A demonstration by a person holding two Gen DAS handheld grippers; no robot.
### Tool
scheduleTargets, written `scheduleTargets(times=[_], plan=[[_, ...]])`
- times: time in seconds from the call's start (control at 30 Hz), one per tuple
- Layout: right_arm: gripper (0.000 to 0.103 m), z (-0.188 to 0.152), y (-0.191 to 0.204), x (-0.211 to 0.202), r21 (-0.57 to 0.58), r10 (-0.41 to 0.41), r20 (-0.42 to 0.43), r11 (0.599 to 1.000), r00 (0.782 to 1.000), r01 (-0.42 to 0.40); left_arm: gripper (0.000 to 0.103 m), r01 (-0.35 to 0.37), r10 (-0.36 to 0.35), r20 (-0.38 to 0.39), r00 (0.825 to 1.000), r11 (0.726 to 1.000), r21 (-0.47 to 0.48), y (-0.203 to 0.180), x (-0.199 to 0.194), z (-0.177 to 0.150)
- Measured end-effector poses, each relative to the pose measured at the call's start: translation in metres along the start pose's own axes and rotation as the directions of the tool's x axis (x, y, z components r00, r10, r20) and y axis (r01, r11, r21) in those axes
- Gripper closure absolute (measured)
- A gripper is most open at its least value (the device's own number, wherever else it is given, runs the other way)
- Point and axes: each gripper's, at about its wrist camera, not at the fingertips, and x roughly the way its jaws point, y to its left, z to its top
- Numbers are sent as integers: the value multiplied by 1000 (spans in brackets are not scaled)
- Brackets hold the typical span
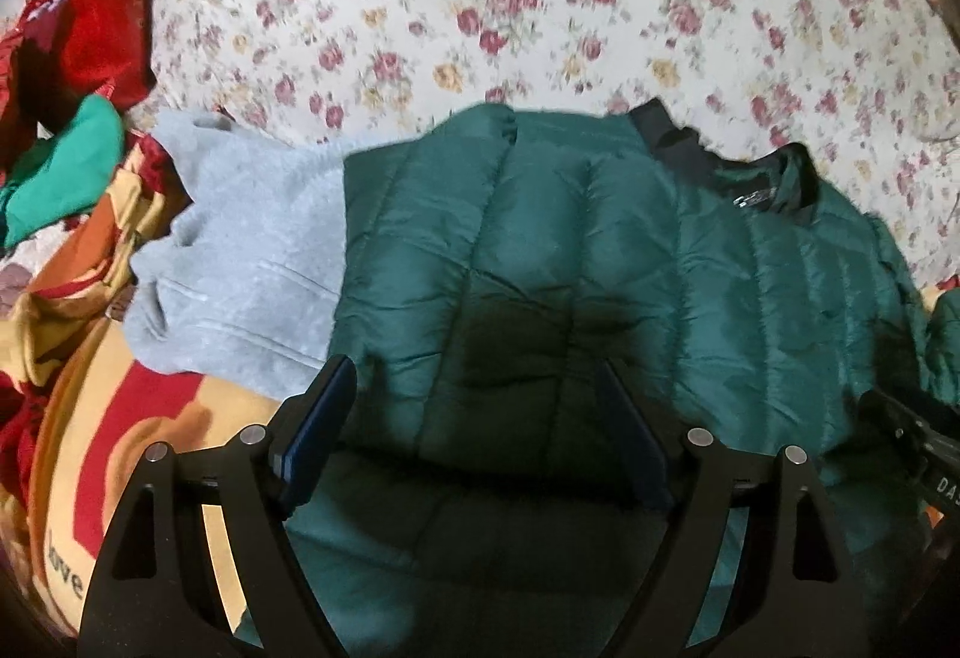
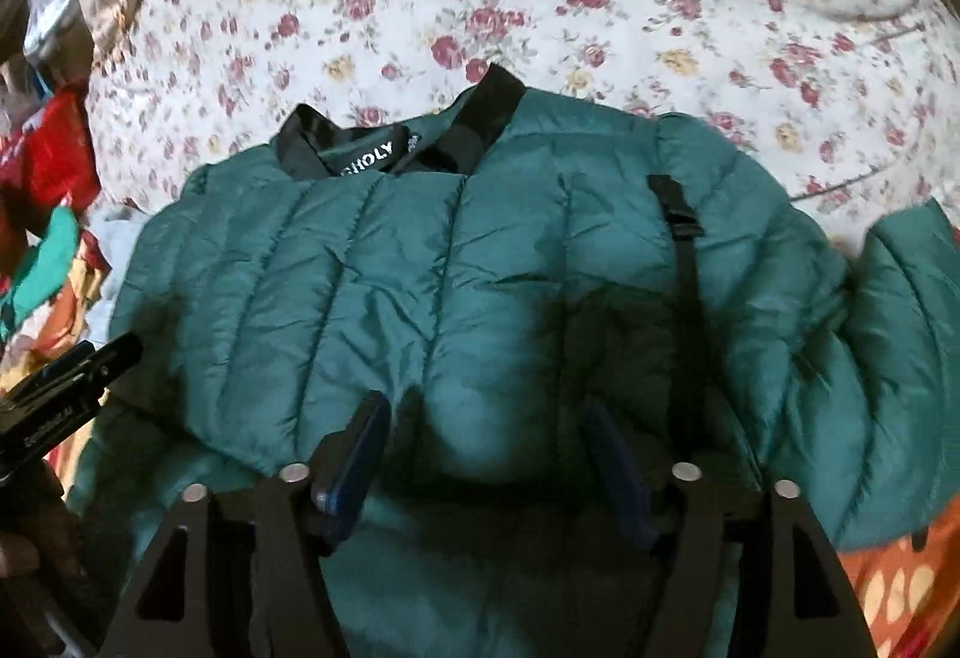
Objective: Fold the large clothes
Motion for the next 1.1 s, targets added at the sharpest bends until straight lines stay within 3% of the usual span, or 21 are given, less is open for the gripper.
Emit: scheduleTargets(times=[0.43, 0.57, 1.1], plan=[[31, -22, 40, -48, -19, 7, 70, 1000, 998, -6, 21, 35, -34, 57, 998, 999, -10, -4, -60, -15], [22, -27, 49, -61, -18, 13, 90, 1000, 996, -11, 21, 36, -35, 72, 997, 999, -3, -5, -74, -23], [22, -41, 64, -83, -31, -6, 106, 999, 994, 9, 21, 43, -41, 103, 994, 999, -12, -3, -105, -43]])
